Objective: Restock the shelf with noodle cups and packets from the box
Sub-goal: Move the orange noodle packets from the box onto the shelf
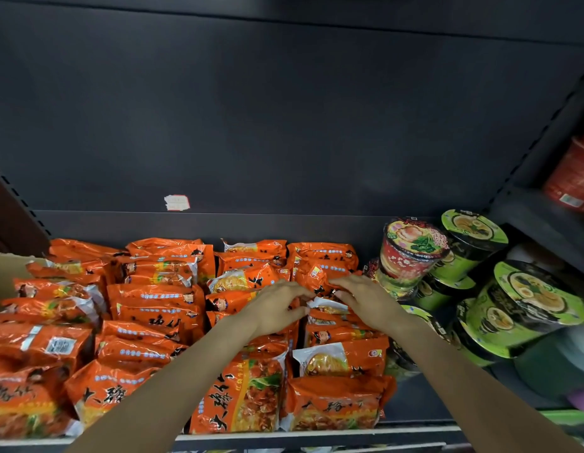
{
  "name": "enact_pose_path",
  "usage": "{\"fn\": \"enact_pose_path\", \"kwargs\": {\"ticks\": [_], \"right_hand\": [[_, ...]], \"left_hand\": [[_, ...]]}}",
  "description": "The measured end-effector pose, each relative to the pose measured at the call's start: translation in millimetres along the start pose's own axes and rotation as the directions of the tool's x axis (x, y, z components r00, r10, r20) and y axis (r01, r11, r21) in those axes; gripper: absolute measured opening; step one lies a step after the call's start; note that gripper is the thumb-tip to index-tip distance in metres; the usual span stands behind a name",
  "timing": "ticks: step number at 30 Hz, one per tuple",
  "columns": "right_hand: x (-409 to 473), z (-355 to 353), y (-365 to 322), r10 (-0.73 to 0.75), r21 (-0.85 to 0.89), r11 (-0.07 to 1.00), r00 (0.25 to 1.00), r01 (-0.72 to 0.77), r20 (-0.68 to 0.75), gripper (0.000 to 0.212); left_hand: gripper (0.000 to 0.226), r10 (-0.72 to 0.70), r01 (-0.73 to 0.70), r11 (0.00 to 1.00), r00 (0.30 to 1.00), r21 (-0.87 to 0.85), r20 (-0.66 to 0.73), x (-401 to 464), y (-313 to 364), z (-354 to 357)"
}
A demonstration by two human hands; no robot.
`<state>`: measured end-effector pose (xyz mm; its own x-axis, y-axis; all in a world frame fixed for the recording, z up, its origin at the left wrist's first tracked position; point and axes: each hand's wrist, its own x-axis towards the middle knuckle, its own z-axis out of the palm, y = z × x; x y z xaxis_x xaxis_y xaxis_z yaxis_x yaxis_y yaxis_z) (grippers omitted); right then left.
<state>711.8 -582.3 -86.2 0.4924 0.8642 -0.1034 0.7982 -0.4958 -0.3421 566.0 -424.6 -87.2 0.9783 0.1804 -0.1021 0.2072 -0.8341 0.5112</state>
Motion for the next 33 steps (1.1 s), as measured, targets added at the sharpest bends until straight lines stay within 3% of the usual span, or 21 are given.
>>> {"fn": "enact_pose_path", "kwargs": {"ticks": [4, 8, 12, 18, 25, 30, 33], "right_hand": [[3, -9, -5, 0.030, 0.046, 0.998, 1.000, -0.030, 0.010, 0.039], [-9, -19, -17, 0.007, 0.054, 0.999, 0.985, 0.002, -0.170, 0.037], [-24, -24, -40, -0.030, 0.203, 0.975, 0.960, 0.090, -0.278, 0.028], [-44, -16, -90, -0.066, 0.335, 0.923, 0.934, 0.191, -0.352, 0.021], [-50, 18, -183, -0.180, 0.344, 0.895, 0.935, 0.284, -0.305, 0.019], [-50, 57, -285, -0.266, 0.378, 0.865, 0.940, 0.331, -0.214, 0.021], [-48, 87, -353, -0.310, 0.370, 0.860, 0.935, 0.352, -0.170, 0.022]], "left_hand": [[0.036, -0.052, 0.050, 0.998, 0.997, -0.044, -0.050, 1, 6, -2], [0.032, -0.109, 0.113, 0.994, 0.957, -0.004, -0.267, -9, 20, -9], [0.029, -0.154, 0.200, 0.979, 0.847, 0.038, -0.509, -34, 36, -11], [0.023, -0.283, 0.306, 0.946, 0.626, -0.105, -0.726, -95, 41, -15], [0.020, -0.433, 0.378, 0.886, 0.468, -0.268, -0.771, -190, 6, -33], [0.020, -0.612, 0.458, 0.766, 0.304, -0.452, -0.730, -289, -55, -52], [0.016, -0.670, 0.487, 0.713, 0.263, -0.504, -0.694, -357, -103, -63]]}}
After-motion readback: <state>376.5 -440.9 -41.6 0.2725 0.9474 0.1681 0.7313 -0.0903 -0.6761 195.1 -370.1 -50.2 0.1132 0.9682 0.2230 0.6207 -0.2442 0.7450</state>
